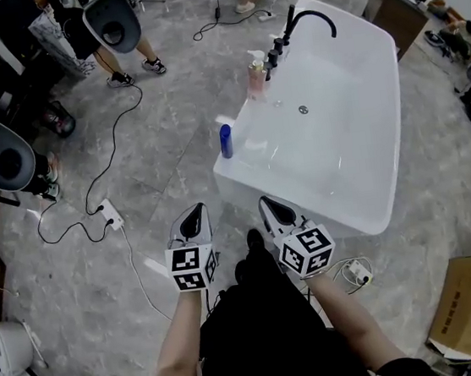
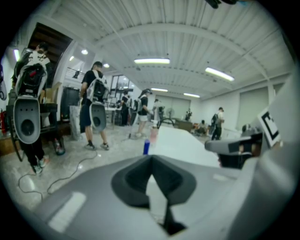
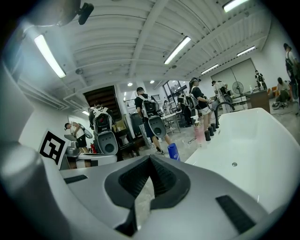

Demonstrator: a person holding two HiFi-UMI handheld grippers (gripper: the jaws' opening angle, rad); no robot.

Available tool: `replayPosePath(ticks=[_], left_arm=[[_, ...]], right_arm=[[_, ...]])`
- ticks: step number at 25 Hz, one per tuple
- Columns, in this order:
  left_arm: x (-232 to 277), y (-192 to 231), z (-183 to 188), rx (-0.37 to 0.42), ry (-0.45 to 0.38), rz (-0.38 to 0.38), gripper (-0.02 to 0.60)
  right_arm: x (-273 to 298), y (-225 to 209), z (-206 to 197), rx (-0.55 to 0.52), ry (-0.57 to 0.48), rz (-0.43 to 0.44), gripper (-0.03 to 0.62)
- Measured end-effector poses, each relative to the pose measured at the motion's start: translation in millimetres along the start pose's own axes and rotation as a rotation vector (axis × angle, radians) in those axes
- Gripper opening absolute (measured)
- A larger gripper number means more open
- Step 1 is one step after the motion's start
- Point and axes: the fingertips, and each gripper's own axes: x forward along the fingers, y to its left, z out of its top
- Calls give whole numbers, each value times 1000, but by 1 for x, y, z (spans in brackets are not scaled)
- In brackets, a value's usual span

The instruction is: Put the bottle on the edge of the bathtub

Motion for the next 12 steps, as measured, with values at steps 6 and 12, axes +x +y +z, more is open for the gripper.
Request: replayPosePath(ticks=[6, 12], left_arm=[[-2, -3, 1, 5, -4, -6, 6], [-5, -4, -1, 4, 2, -6, 6]], right_arm=[[-3, 1, 0, 10, -7, 3, 0], [-8, 1, -1, 14, 0, 1, 0]])
